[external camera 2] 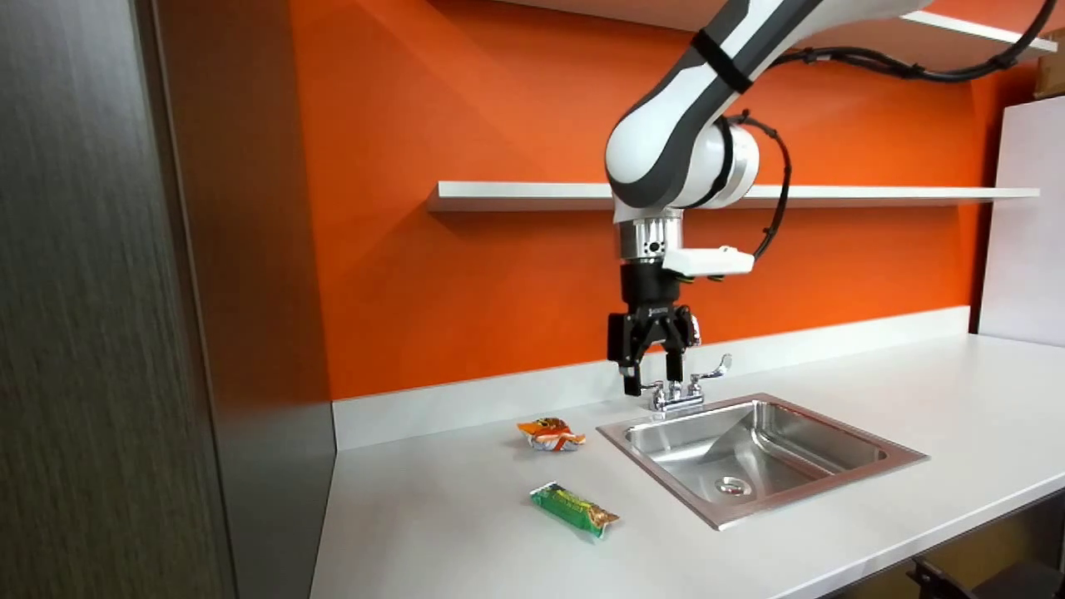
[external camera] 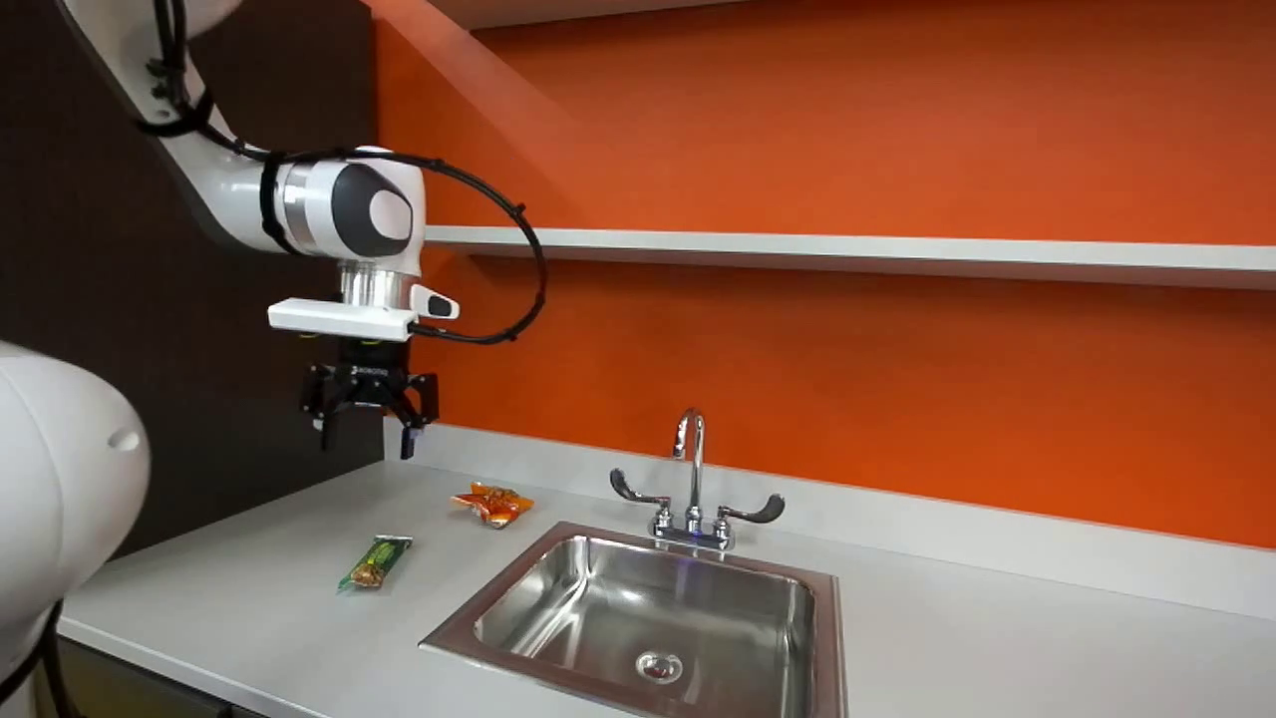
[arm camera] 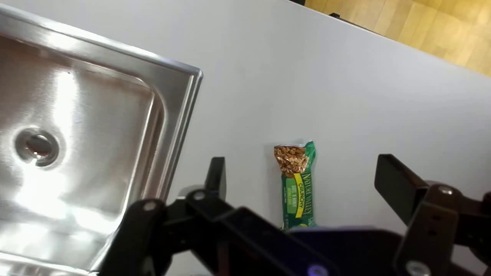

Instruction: Put the green snack packet on the bottom shelf

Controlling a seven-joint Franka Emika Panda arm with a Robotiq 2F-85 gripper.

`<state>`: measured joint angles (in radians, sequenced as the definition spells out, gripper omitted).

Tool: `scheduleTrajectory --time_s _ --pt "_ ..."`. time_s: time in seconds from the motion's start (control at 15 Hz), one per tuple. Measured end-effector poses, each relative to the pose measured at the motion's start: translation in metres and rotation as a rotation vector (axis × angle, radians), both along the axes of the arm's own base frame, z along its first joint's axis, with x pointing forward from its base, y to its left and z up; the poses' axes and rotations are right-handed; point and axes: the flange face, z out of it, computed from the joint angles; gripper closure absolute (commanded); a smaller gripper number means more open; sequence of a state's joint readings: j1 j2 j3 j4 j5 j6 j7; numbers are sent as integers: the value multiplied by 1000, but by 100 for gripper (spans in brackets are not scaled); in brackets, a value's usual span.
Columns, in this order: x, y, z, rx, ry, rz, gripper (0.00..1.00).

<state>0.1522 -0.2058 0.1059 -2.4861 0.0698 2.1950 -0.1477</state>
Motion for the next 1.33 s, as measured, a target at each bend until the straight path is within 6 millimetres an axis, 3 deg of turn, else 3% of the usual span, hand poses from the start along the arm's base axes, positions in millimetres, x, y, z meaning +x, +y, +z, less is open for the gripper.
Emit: scheduleTrajectory --time_s 0.33,0.73,1.33 --pt "8 36 -52 8 -7 55 0" --pt "26 50 -103 24 -7 62 0" --pt "66 65 -144 43 -18 47 0"
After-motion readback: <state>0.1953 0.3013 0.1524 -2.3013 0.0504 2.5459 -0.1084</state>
